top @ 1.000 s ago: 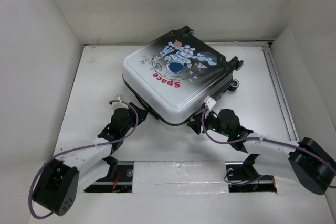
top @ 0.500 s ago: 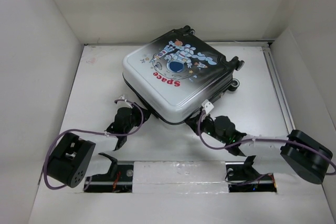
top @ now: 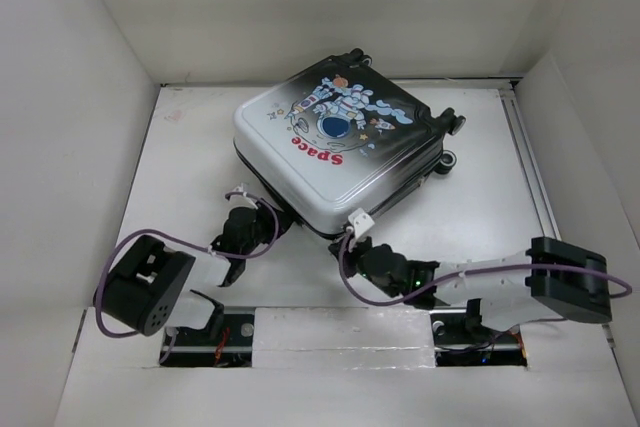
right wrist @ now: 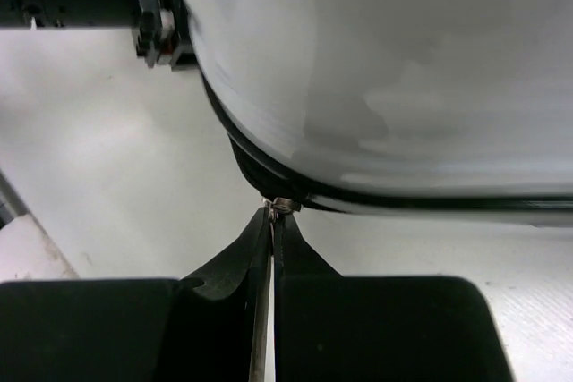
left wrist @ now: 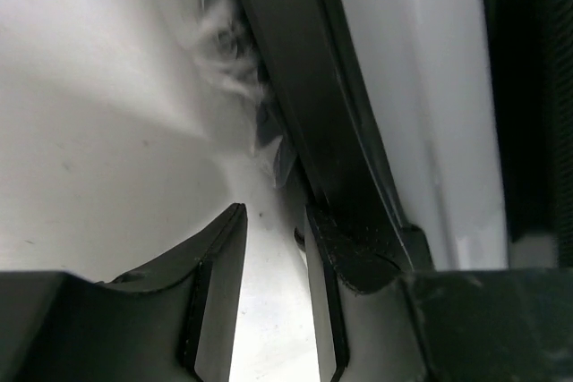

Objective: Pack the luggage

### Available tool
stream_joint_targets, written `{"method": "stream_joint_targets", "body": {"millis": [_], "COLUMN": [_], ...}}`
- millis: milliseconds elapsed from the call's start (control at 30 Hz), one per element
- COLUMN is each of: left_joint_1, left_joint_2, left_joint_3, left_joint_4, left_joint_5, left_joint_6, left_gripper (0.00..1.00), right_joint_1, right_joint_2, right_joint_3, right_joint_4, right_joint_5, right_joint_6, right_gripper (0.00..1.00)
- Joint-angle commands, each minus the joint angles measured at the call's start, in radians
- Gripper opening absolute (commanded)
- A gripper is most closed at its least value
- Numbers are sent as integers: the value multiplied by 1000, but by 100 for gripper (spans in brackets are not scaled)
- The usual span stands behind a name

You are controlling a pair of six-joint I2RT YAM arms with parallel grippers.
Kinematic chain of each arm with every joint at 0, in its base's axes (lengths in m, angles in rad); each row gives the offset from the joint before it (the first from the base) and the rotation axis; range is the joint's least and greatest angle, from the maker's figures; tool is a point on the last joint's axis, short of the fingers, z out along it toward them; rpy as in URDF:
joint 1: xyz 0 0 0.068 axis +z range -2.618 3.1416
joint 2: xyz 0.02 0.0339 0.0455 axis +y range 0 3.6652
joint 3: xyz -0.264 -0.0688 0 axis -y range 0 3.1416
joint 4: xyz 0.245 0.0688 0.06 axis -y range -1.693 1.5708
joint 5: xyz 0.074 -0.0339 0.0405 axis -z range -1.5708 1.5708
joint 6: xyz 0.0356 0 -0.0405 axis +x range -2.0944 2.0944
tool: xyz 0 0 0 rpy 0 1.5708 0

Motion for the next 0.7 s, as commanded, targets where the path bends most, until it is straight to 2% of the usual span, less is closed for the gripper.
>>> {"method": "stream_joint_targets", "body": {"millis": [0,167,200,400,467,567,600,667], "left_joint_1": [-62,-82,-82,-82,-82,-82,-82,-61], "left_joint_2": [16,51,51,-44,-64,-84,-102,-137], "left_joint_3": [49,58,58,58,58,49,49,49], "left_joint_4": [271,333,322,211,181,169,150,101], "left_joint_5": [64,87,87,44,32,18,7,-2], "left_joint_6": [-59,-81,-71,-22,-13,-13,-13,-1], "left_gripper": [29,27,27,27,29,31,32,32], "right_joint_1": [142,201,201,184,173,161,161,161], "right_joint_2": [80,311,331,351,370,393,406,388], "right_joint_3": [150,422,500,649,715,801,810,794], "right_joint_4": [-80,-280,-310,-383,-383,-383,-392,-417], "right_joint_5": [-69,9,31,198,181,122,82,39], "right_joint_6": [75,52,52,40,17,6,-5,-5], "right_gripper": [0,0,0,1,20,31,42,53]}}
